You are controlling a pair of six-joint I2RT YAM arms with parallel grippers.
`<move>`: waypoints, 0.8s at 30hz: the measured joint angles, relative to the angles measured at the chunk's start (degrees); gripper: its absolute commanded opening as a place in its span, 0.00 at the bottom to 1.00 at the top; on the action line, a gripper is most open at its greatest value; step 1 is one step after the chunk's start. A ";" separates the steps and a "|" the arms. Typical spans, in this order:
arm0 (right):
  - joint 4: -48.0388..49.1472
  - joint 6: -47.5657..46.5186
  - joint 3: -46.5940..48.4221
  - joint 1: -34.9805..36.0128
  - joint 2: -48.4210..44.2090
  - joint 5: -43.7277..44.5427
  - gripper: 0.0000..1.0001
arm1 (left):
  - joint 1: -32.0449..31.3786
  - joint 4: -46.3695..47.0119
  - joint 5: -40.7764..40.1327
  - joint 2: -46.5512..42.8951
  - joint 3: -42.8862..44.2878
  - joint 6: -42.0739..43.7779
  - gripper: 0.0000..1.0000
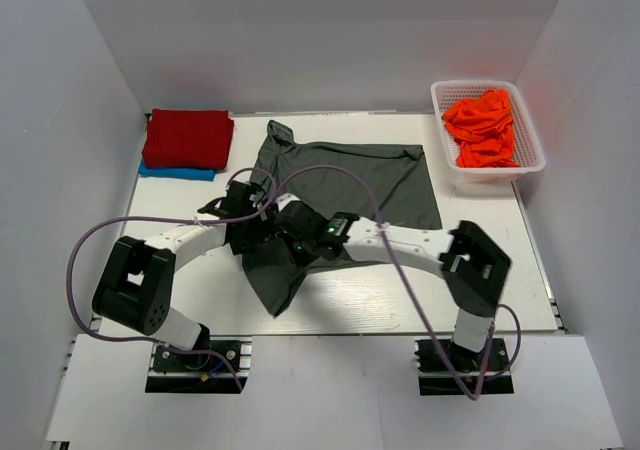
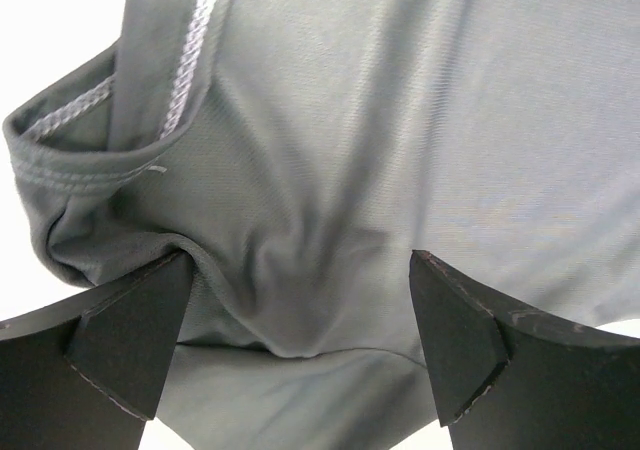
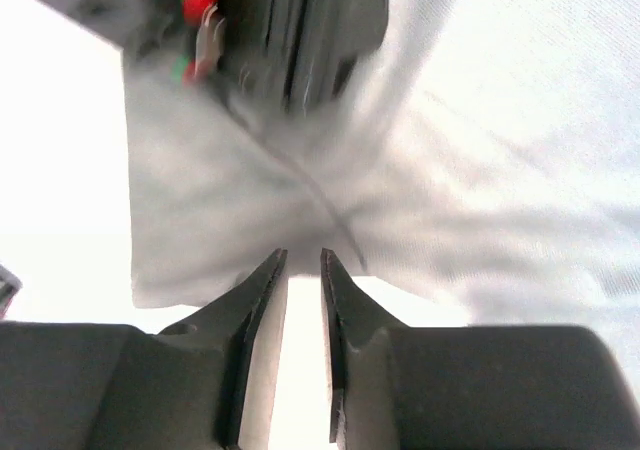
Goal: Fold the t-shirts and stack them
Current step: Flatten out the tshirt
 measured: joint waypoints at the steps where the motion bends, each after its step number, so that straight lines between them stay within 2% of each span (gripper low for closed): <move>1: 0.00 0.13 -0.94 0.02 -1.42 0.04 0.26 | 0.02 0.35 0.28 0.09 0.02 0.02 1.00; 5: 1.77 0.09 -6.47 0.22 -6.84 -1.40 0.26 | 0.04 1.55 1.42 0.48 0.09 0.04 1.00; 9: 2.32 -0.96 -9.18 0.59 -4.66 -3.06 0.26 | 0.04 2.47 2.21 0.74 0.13 0.04 1.00; 16: 3.41 -2.64 -6.60 1.53 2.73 -6.16 0.23 | 0.04 1.88 2.36 1.11 0.70 0.02 1.00; 24: 7.15 -1.62 -2.71 1.42 3.52 -3.96 0.23 | 0.04 2.10 2.45 0.79 0.31 -0.04 1.00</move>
